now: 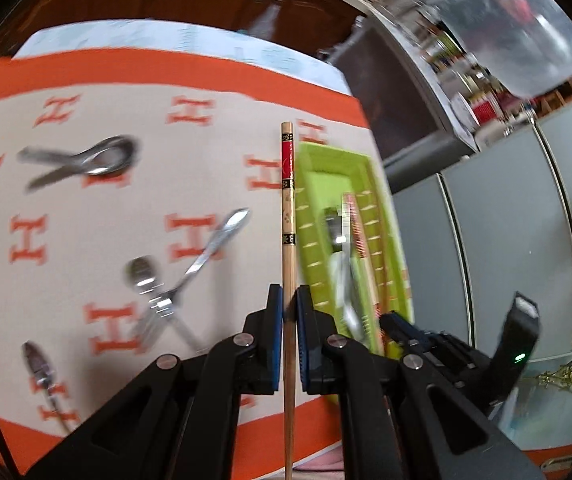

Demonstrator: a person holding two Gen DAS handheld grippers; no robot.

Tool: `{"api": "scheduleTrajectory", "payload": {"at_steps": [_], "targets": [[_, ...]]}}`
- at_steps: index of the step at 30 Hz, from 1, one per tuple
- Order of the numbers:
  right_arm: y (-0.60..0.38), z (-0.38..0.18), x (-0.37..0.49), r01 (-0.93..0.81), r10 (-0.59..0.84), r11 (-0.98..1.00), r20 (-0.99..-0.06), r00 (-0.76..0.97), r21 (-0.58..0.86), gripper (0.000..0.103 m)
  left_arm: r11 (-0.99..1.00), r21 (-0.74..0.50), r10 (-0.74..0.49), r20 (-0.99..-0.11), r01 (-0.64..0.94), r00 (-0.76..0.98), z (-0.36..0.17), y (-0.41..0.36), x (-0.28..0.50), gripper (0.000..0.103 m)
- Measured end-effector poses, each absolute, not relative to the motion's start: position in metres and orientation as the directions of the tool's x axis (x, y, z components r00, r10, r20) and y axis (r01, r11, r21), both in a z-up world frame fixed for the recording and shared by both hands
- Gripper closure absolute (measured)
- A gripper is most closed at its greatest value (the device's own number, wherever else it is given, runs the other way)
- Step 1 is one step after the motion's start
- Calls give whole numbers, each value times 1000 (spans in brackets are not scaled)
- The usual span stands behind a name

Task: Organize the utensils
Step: 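Carry both chopsticks to the green tray and release them there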

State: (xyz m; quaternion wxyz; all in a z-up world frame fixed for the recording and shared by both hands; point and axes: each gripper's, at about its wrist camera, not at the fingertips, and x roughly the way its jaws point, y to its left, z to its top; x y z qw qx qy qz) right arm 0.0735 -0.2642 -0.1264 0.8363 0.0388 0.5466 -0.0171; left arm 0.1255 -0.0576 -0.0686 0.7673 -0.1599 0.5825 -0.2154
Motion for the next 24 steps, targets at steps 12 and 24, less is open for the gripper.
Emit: {"api": "scheduleTrajectory", "payload": {"at_steps": [12, 24], "targets": [[-310, -147, 69, 137, -24, 990, -917, 397, 34, 97, 886, -429, -455, -877, 175, 154, -95, -178, 154, 99], [-345, -112, 32, 241, 20, 958, -875, 483, 155, 88, 911, -374, -395, -912, 174, 106, -127, -204, 150, 89]]}}
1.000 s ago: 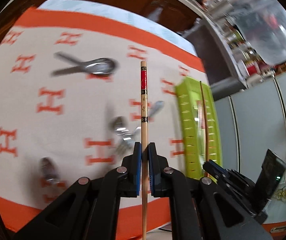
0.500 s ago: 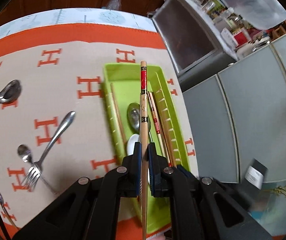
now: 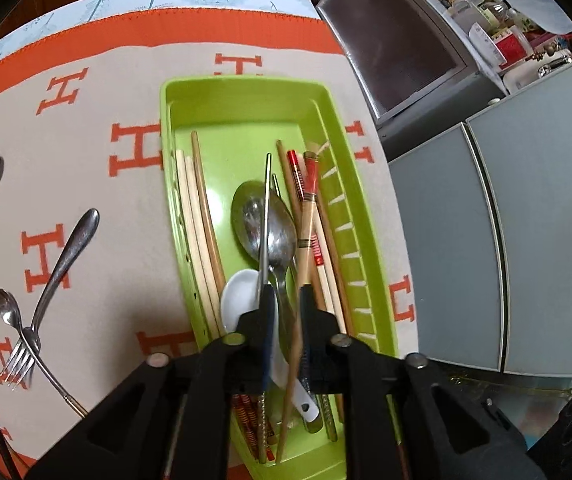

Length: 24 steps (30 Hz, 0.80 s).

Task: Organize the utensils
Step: 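Carry both chopsticks to the green tray and release them there, then grasp a wooden-handled spoon with the left gripper while the right grasps a metal spoon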

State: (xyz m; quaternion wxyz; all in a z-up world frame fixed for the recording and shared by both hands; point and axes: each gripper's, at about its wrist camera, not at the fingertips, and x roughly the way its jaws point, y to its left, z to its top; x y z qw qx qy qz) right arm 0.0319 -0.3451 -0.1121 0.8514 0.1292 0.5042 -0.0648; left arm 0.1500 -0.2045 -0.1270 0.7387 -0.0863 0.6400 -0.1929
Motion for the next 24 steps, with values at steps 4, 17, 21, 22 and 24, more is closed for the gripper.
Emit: {"api": "scheduleTrajectory", "payload": {"at_steps": [4, 17, 21, 22, 24], "targets": [[-349, -111, 30, 248, 28, 954, -873, 487, 169, 88, 911, -371, -393, -914, 181, 105, -125, -200, 146, 84], [-323, -120, 34, 207, 43, 966, -884, 465, 156, 88, 907, -354, -389, -912, 230, 128, -102, -144, 112, 84], [-312, -118, 35, 190, 45, 971, -886, 462, 148, 88, 913, -339, -375, -916, 226, 142, -99, -117, 101, 84], [-310, -118, 36, 188, 43, 972, -886, 461, 145, 88, 916, -336, -372, -917, 221, 146, -99, -110, 100, 84], [-305, -117, 37, 181, 43, 973, -887, 460, 141, 88, 920, -330, -365, -918, 213, 156, -98, -96, 97, 84]]}}
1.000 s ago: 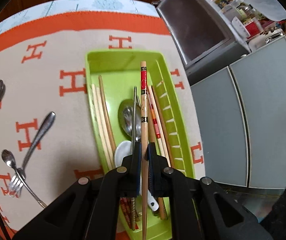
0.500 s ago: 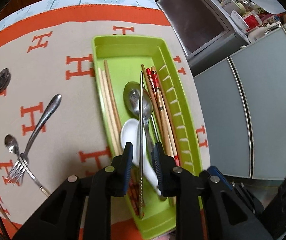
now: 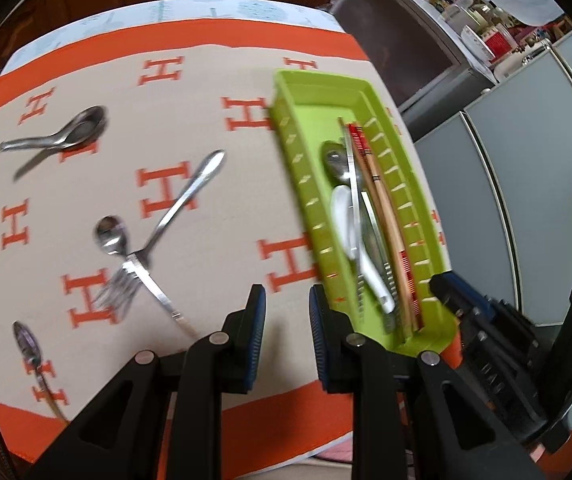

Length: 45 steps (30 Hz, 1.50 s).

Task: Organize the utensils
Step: 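Grasp a wooden-handled spoon with the left gripper while the right grasps a metal spoon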

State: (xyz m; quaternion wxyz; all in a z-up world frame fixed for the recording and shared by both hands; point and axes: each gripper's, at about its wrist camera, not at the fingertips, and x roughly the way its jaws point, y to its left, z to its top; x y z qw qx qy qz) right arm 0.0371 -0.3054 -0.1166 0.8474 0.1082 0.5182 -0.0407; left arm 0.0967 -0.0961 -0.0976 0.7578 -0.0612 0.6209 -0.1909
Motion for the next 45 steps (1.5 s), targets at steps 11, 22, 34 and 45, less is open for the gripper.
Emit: {"api": "scheduleTrajectory", "payload": {"at_steps": [11, 22, 34, 45], "targets": [[-268, -104, 38, 123, 40, 987, -888, 458, 108, 88, 943, -300, -326, -919, 145, 220, -97, -15, 79, 80], [-188, -95, 43, -68, 124, 992, -884, 451, 105, 88, 966, -258, -239, -923, -24, 300, -115, 88, 57, 53], [-95, -125, 61, -238, 167, 968, -913, 372, 81, 83, 932, -349, -322, -921, -98, 218, -162, 131, 29, 51], [-93, -143, 61, -241, 202, 963, -918, 341, 122, 83, 925, -378, -364, -911, -37, 196, -169, 111, 37, 63]]}}
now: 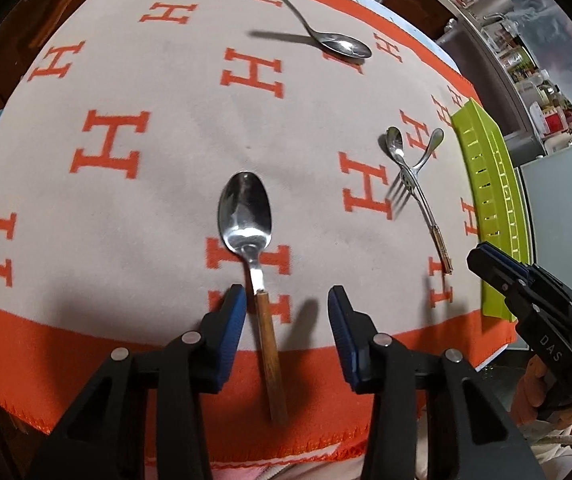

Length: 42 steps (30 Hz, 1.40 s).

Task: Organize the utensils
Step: 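Grasp a wooden-handled spoon with the left gripper while the right grasps a metal spoon, then carry both spoons to the green tray and open both grippers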

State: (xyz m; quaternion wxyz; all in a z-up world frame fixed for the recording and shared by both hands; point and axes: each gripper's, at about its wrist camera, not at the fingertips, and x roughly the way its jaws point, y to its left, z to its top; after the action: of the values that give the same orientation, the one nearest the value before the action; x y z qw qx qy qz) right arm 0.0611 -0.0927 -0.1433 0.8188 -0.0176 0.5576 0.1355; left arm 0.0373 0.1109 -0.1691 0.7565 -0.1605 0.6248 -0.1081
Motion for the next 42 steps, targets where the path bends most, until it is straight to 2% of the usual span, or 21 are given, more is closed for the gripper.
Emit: {"api": "scheduleTrajectory", "payload": {"at_steps": [3, 5, 7, 18, 27, 28, 30, 33, 42], "targets": [[-92, -147, 61, -249, 208, 960, -921, 329, 128, 83, 940, -340, -331, -923, -13, 195, -168, 104, 39, 63], [-92, -150, 61, -255, 216, 957, -923, 319, 136, 83, 952, -308, -300, -933, -7, 199, -167, 102, 39, 72], [-91, -153, 62, -258, 227, 955, -924, 307, 149, 83, 961, -277, -268, -942, -17, 204, -168, 103, 40, 95], [-86, -160, 90, -268, 237, 950, -929, 284, 160, 82, 932, -354, -332, -919, -74, 213, -172, 123, 39, 98], [-60, -178, 126, -348, 200, 932, -945, 257, 103, 82, 910, -403, -374, -898, -92, 232, -165, 132, 33, 98], [-57, -181, 128, -359, 192, 929, -948, 254, 92, 83, 909, -408, -378, -895, -90, 237, -163, 133, 32, 98], [-52, -189, 131, -370, 168, 927, -955, 244, 69, 91, 907, -412, -381, -891, -86, 245, -159, 133, 33, 98], [-50, -190, 131, -369, 146, 929, -951, 272, 37, 98, 904, -421, -391, -885, -76, 254, -152, 137, 32, 98], [-86, -175, 110, -277, 263, 942, -928, 265, 188, 99, 896, -444, -422, -866, -25, 266, -129, 123, 36, 98]]}}
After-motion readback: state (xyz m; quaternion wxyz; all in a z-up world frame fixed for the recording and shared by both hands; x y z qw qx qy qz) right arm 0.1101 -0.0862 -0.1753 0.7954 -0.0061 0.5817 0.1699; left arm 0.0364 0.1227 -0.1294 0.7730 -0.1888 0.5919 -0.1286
